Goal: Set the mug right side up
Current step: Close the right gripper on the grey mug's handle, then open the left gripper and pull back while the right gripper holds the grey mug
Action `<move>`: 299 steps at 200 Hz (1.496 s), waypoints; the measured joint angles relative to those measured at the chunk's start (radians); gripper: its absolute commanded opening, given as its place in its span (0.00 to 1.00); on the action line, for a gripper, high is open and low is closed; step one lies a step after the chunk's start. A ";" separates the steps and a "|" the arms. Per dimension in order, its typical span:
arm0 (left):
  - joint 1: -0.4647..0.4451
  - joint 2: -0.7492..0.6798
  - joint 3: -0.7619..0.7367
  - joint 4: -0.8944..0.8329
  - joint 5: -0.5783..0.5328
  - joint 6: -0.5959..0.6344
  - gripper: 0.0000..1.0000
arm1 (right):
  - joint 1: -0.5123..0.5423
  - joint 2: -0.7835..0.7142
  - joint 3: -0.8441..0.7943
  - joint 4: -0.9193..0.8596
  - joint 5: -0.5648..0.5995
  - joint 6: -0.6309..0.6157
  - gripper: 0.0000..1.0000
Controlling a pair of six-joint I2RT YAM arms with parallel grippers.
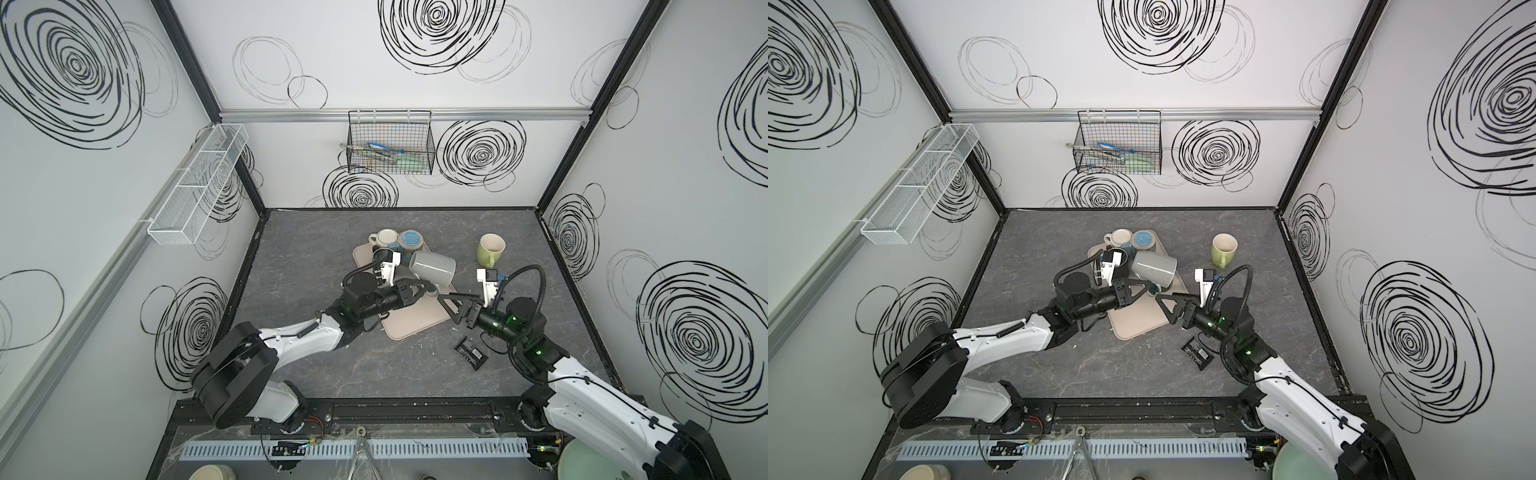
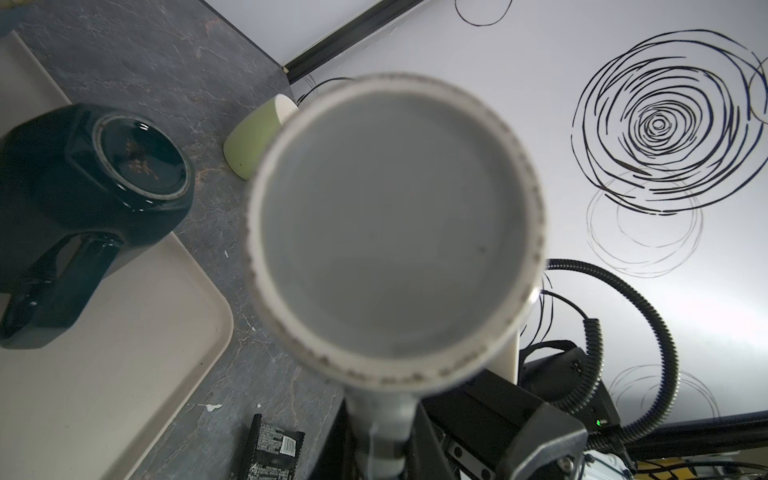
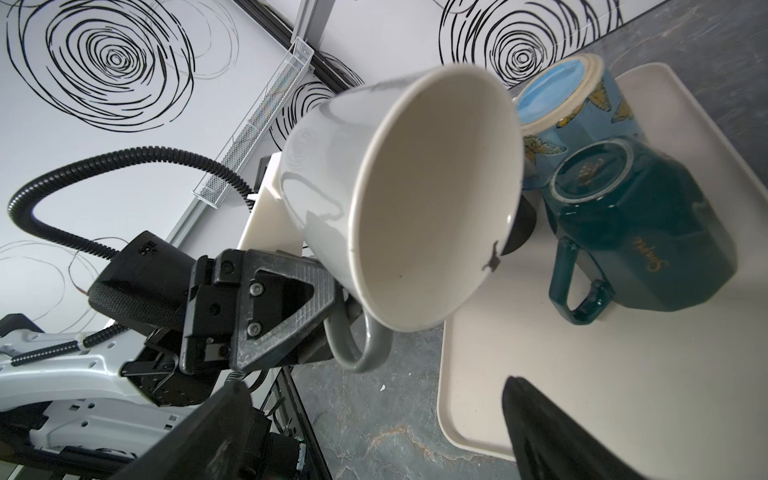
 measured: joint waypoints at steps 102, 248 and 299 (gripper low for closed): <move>-0.030 -0.010 -0.013 0.001 -0.026 0.001 0.00 | 0.048 0.024 0.027 0.005 0.004 -0.012 0.78; -0.093 0.011 -0.014 0.071 -0.071 -0.005 0.00 | 0.053 0.028 0.027 0.015 0.039 -0.007 0.51; -0.114 0.031 -0.016 0.122 -0.102 -0.019 0.00 | 0.053 0.008 0.027 0.014 0.072 0.009 0.45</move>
